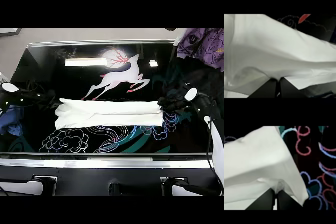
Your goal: Fold the clothes and pants, and hang the long-sleeved shirts on hangers.
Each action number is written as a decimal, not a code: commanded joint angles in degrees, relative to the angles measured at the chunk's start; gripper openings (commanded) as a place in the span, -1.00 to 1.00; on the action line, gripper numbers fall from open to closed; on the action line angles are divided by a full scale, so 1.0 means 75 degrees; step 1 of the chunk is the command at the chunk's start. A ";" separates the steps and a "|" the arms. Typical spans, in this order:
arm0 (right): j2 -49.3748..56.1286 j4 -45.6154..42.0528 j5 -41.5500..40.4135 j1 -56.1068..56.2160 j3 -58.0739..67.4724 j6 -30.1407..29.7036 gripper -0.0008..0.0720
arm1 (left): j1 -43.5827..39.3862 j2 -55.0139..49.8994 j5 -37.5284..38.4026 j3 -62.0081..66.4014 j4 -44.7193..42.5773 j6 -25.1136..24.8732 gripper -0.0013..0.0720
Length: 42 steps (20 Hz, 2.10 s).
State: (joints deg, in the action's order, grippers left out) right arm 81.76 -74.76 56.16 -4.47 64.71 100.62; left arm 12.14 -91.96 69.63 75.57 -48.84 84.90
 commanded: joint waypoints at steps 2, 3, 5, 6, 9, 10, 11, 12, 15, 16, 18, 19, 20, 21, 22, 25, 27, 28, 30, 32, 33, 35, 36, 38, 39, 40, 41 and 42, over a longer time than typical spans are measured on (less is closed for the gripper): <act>0.0530 0.0393 -0.0516 0.0012 0.0052 0.0044 -0.90 | -0.0172 -0.0938 -0.0017 0.0868 0.0003 -0.0009 -0.92; 0.0647 0.0533 -0.0577 0.0012 0.0052 -0.0003 -0.89 | -0.0175 -0.1107 -0.0012 0.0968 0.0006 -0.0003 -0.91; 0.0772 0.0688 -0.0504 0.0009 0.0055 -0.0009 -0.61 | -0.0166 -0.1317 -0.0070 0.1055 0.0000 0.0152 -0.45; 0.0772 0.0685 -0.0216 -0.0079 0.0149 -0.0009 -0.42 | -0.0149 -0.1343 -0.0143 0.1096 0.0000 0.0309 0.18; 0.0772 0.0673 0.0854 -0.0854 0.0836 0.0026 0.09 | 0.0006 -0.1282 -0.0087 0.1612 -0.0303 0.0697 0.54; 0.0793 0.0857 0.1119 -0.1233 0.0944 0.0009 0.21 | 0.0038 -0.1209 -0.0082 0.1795 -0.0603 0.0938 0.54; 0.0880 0.1323 0.1422 -0.1696 0.0947 -0.0233 0.24 | 0.0052 -0.1125 -0.0085 0.1944 -0.0892 0.1029 0.54; 0.1058 0.1903 0.1784 -0.2092 0.0947 -0.0662 0.37 | 0.0052 -0.1052 -0.0073 0.2078 -0.1157 0.1029 0.54; 0.1763 0.3637 0.2667 -0.2667 0.0938 -0.2209 0.56 | 0.0050 -0.1003 0.0224 0.2305 -0.1367 0.1029 0.54; 0.1950 0.3832 0.2690 -0.2655 0.0938 -0.2422 0.56 | 0.0038 -0.1003 0.0329 0.2308 -0.1367 0.1029 0.54; 0.2294 0.4199 0.2550 -0.2553 0.0938 -0.2745 0.72 | 0.0000 -0.1005 0.0478 0.2308 -0.1378 0.1026 0.54; 0.2425 0.4368 0.2465 -0.2486 0.0941 -0.2876 0.72 | -0.0012 -0.1005 0.0516 0.2308 -0.1376 0.1026 0.54; 0.2541 0.4485 0.2369 -0.2398 0.0938 -0.2964 0.72 | -0.0017 -0.1005 0.0539 0.2308 -0.1376 0.1026 0.54; 0.2637 0.4488 0.2253 -0.2279 0.0938 -0.2967 0.71 | -0.0023 -0.1005 0.0548 0.2308 -0.1376 0.1029 0.54; 0.2728 0.4479 0.2142 -0.2151 0.0938 -0.3034 0.71 | -0.0029 -0.1005 0.0545 0.2308 -0.1376 0.1026 0.54; 0.3005 0.4479 0.1979 -0.1673 0.0938 -0.3075 0.39 | -0.0090 -0.1011 0.0571 0.2308 -0.1370 0.1026 0.54; 0.3019 0.4497 0.1789 -0.1378 0.0944 -0.3293 -0.37 | -0.0172 -0.1014 0.0586 0.2308 -0.1370 0.1026 0.54; 0.2984 0.4482 0.1687 -0.1311 0.0944 -0.3316 -0.86 | -0.0236 -0.1017 0.0583 0.2308 -0.1370 0.1026 0.54; 0.2769 0.4421 0.1600 -0.1294 0.0950 -0.3235 -0.90 | -0.0402 -0.1020 0.0583 0.2308 -0.1355 0.1026 0.53; 0.2355 0.3500 0.1711 -0.1291 0.1110 -0.2445 -0.90 | -0.0697 -0.1029 0.0577 0.2308 -0.1343 0.1029 0.48; 0.2130 0.3048 0.1894 -0.1291 0.1256 -0.2145 -0.90 | -0.0906 -0.1064 0.0568 0.2308 -0.1343 0.1029 0.47; 0.1626 0.2285 0.2471 -0.1291 0.1699 -0.1781 -0.90 | -0.1486 -0.1230 0.0565 0.2305 -0.1341 0.1142 -0.12; 0.1349 0.1926 0.2769 -0.1288 0.1985 -0.1568 -0.90 | -0.1865 -0.1364 0.0510 0.2305 -0.1335 0.1250 -0.72; 0.0871 0.1367 0.3284 -0.1291 0.2632 -0.1236 -0.90 | -0.2693 -0.1676 0.0108 0.2308 -0.0933 0.1323 -0.92; 0.0670 0.1137 0.3532 -0.1291 0.2987 -0.1099 -0.90 | -0.3098 -0.1851 -0.0198 0.2308 -0.0548 0.1323 -0.92; 0.0501 0.0988 0.3736 -0.1288 0.3293 -0.0950 -0.90 | -0.3547 -0.2040 -0.0603 0.2308 -0.0050 0.1323 -0.92; 0.0370 0.0886 0.3949 -0.1288 0.3587 -0.0831 -0.90 | -0.3995 -0.2232 -0.1087 0.2308 0.0475 0.1381 -0.92; 0.0245 0.0868 0.4135 -0.1288 0.3864 -0.0801 -0.90 | -0.4398 -0.2407 -0.1574 0.2311 0.1017 0.1440 -0.92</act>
State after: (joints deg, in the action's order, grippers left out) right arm 87.09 -63.72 81.76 -14.20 87.68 91.26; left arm -12.49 -106.61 66.67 92.84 -51.13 94.76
